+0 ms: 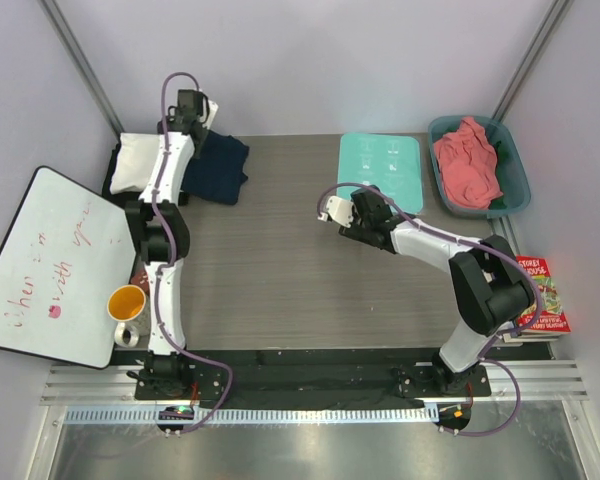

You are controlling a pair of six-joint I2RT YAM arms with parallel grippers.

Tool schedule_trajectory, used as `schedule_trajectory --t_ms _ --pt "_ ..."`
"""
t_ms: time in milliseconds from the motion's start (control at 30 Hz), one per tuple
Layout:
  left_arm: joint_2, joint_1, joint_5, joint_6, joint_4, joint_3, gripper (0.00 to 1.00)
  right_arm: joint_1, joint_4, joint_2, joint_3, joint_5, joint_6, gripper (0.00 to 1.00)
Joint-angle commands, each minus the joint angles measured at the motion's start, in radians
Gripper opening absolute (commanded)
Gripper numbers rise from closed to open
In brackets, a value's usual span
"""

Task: Fold and stack the t-shirts
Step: Put the neatly folded tshirt into the corner of the board with the left arm

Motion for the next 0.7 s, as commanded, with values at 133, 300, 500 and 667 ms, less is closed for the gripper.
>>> schedule_trajectory --t_ms 133,300,500,667 --pt "-0.093 0.071 -0.078 0.068 0.250 0.049 0.00 -0.002 0.033 -0.064 -0.006 0.015 -0.012 0.56" --pt "-0.108 0.075 -0.089 0.123 0.340 0.043 0.00 -0.002 0.033 -0.065 -0.004 0.015 -0.015 0.57" --pt "-0.110 0.075 -0.109 0.203 0.409 0.040 0.00 0.001 0.036 -0.059 0.005 0.013 -0.015 0.56" --pt "-0.108 0.111 -0.147 0.214 0.435 0.035 0.00 0.004 0.036 -0.061 -0.001 0.009 -0.014 0.56"
